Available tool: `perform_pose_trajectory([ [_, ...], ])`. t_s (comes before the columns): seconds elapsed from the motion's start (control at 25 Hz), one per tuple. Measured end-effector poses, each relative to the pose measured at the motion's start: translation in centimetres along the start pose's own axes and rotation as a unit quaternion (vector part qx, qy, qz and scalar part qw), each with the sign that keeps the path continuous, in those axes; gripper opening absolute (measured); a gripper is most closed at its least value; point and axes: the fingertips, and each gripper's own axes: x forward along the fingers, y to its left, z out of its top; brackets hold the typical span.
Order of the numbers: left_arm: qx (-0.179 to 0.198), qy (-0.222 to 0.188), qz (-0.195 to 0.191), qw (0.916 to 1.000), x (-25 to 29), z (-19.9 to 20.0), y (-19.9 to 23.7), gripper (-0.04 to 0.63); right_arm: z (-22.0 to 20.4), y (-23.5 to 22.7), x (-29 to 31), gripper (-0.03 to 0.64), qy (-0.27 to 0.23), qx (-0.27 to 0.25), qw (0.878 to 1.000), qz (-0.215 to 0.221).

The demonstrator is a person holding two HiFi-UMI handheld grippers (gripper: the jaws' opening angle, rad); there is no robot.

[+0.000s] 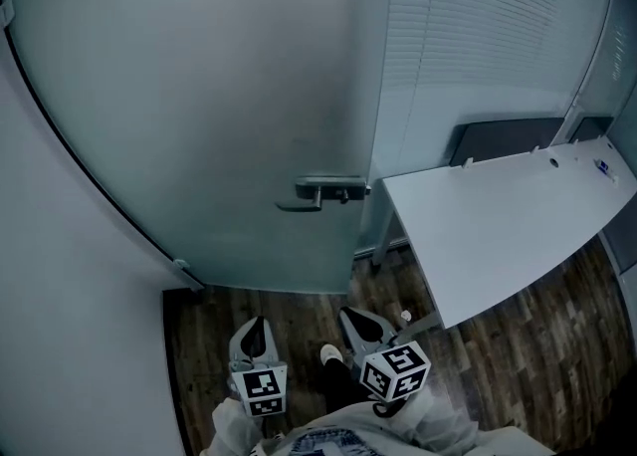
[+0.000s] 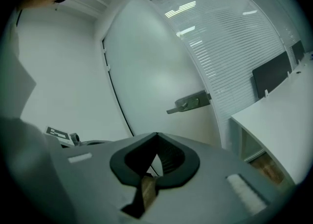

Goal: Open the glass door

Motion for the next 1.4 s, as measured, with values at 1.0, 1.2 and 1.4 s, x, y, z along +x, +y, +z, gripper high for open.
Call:
perform_pose_trajectory([
  [1.0, -0.069, -0.065, -0.053, 0.9941, -23.8, -3.0, -7.6, 0.002, -6.2, 12.8, -19.7, 0.005, -0.012, -0.077, 0.997, -0.005],
  [1.2, -0.06, -0.077, -0.06, 0.9934, -24.4, -1.9, -9.3, 0.002, -6.4, 12.9, -20.7, 0.005, -0.011, -0.082, 0.997, 0.003],
  [1.4, -0.063, -0.083, -0.054, 0.9931, -25.4, -2.2, -10.7, 0.002, -7.0, 12.6, -22.3, 0.005, -0.012, -0.085, 0.996, 0.006],
])
